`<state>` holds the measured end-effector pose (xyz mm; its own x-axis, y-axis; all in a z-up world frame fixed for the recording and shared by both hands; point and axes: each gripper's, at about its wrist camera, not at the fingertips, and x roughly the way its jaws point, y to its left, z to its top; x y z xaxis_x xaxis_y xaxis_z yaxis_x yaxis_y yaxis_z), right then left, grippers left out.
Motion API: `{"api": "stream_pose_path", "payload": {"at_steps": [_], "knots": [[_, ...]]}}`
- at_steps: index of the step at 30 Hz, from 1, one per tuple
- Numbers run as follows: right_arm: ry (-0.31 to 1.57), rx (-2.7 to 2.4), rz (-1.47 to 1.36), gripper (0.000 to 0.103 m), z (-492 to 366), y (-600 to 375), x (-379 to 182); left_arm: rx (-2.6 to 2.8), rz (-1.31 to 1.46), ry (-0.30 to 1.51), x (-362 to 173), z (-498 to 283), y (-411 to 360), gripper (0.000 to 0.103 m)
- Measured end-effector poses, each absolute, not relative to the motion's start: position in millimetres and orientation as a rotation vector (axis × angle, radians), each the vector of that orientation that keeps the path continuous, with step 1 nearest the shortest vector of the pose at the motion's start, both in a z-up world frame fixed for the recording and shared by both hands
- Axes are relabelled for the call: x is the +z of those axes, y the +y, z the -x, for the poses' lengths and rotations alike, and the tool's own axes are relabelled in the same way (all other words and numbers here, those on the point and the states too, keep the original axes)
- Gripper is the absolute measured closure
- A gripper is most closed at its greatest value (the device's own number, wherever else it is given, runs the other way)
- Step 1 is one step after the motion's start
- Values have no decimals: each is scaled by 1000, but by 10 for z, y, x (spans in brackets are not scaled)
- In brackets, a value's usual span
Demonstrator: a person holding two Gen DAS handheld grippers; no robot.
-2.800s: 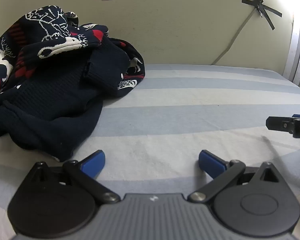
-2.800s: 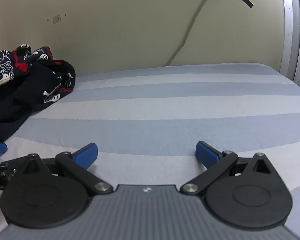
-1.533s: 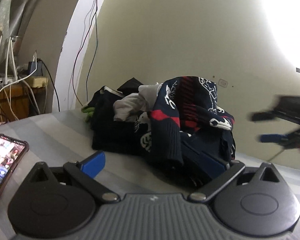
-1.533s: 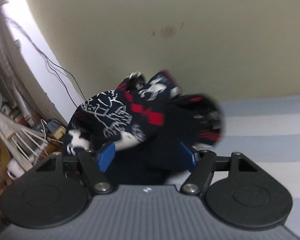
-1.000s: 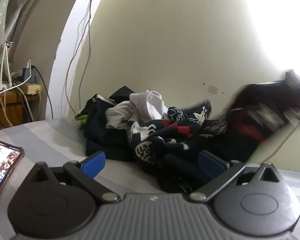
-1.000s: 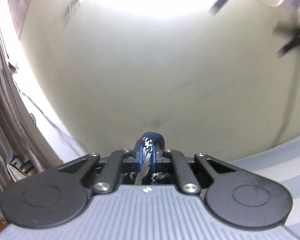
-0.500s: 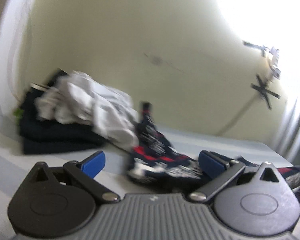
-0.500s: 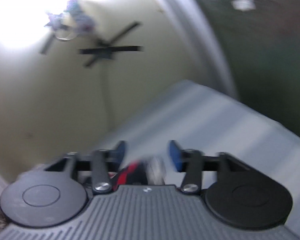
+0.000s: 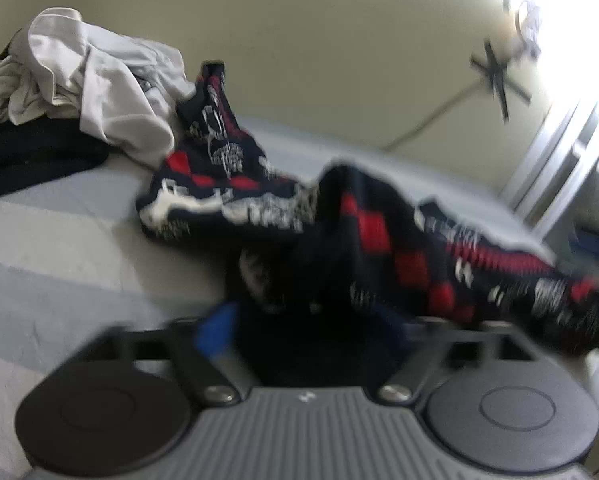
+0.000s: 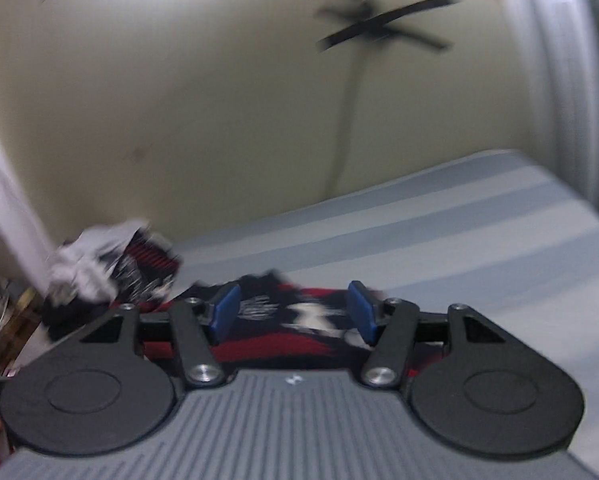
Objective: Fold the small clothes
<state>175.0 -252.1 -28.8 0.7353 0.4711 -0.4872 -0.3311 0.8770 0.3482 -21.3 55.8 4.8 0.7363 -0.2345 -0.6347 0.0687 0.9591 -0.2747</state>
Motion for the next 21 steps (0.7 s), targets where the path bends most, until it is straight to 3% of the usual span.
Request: {"api": "stream_pose_path", "payload": {"at_steps": [2, 3, 8, 11, 12, 13, 15, 21], "knots": [[641, 488, -208, 33, -2034, -2097, -419, -112, 122, 708, 49, 269, 468, 85], [660, 482, -197, 29, -2324, -1936, -460, -118, 116, 708, 58, 297, 475, 92], [814, 511, -163, 27, -2844, -1652, -928, -208, 203, 739, 199, 575, 655, 94], [861, 528, -59, 31, -2702, -1639, -1028, -276, 198, 749, 323, 925, 768, 94], [842, 544, -10, 55, -2664, -1542, -1036, -301, 195, 753, 356, 1080, 819, 94], [836, 559, 6, 85, -2631, -1582, -1023, -322, 193, 760, 382, 1209, 863, 99], [745, 554, 21, 90, -2487, -1510, -899, -336, 160, 785, 427, 1442, 942, 101], [377, 639, -227, 91, -2053, -1801, -191, -232, 45, 756, 620, 1420, 1055, 98]]}}
